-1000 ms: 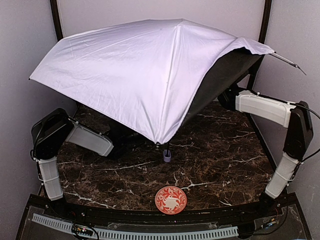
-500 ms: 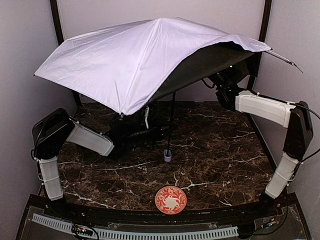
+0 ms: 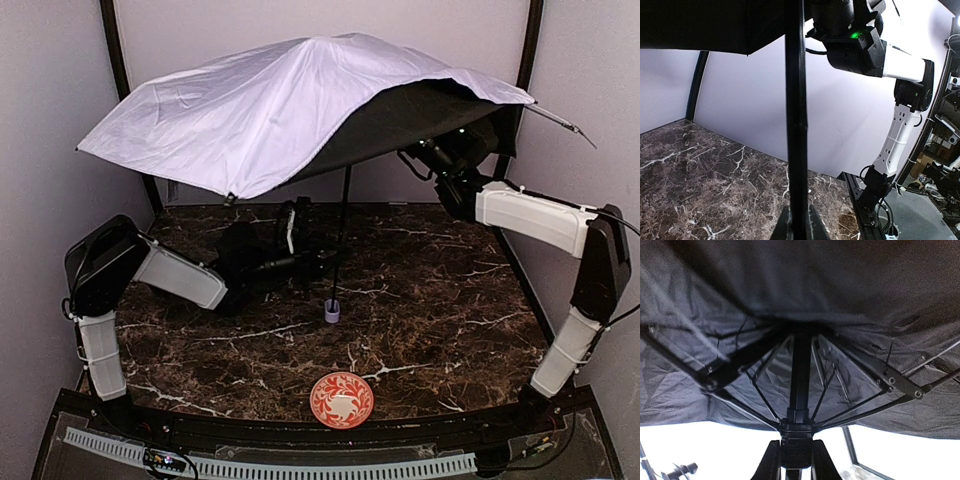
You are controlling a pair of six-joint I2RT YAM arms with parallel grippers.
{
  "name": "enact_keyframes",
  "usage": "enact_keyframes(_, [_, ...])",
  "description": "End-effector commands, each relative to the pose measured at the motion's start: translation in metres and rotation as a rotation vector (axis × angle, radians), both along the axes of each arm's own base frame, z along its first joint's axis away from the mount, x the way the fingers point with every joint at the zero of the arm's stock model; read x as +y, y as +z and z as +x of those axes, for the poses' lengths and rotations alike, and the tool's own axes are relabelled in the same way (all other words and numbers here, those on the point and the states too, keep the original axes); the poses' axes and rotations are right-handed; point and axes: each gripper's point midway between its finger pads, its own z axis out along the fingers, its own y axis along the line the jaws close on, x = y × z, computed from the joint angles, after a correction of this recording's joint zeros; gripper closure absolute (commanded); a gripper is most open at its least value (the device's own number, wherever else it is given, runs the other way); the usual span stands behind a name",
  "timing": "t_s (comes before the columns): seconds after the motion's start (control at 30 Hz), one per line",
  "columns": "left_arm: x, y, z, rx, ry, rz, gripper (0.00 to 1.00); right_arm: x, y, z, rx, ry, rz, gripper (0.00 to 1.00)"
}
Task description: Put away the umbrella
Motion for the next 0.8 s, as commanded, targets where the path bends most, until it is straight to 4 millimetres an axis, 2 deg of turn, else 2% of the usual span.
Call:
enact_keyframes(0.0, [0.024, 0.071, -0.001, -0.163, -0.008, -0.181, 1.0, 0.002, -0.047, 0.009, 0.019, -0.099, -0.223, 0.9])
enact_keyframes(0.1, [0.023, 0.081, 0.0, -0.189, -0.006, -0.188, 1.0, 0.009, -0.097, 0.003, 0.048, -0.116, -0.333, 0.84])
enact_keyframes(0.23, [0.019, 0.091, 0.004, -0.208, -0.005, -0.211, 1.0, 0.012, -0.142, -0.01, 0.102, -0.074, -0.362, 0.79])
enact_keyframes(0.3, [0.016, 0.093, 0.007, -0.202, -0.009, -0.218, 1.0, 0.012, -0.154, -0.012, 0.121, -0.067, -0.374, 0.79])
enact_keyframes(0.33, [0.016, 0.094, 0.008, -0.199, -0.007, -0.225, 1.0, 0.009, -0.147, -0.017, 0.111, -0.068, -0.365, 0.79])
enact_keyframes(0.4, [0.015, 0.095, 0.011, -0.198, 0.001, -0.236, 1.0, 0.011, -0.152, -0.021, 0.119, -0.069, -0.372, 0.78])
enact_keyframes(0.77, [0.014, 0.092, 0.022, -0.206, 0.056, -0.238, 1.0, 0.024, -0.221, -0.041, 0.264, -0.045, -0.433, 0.76])
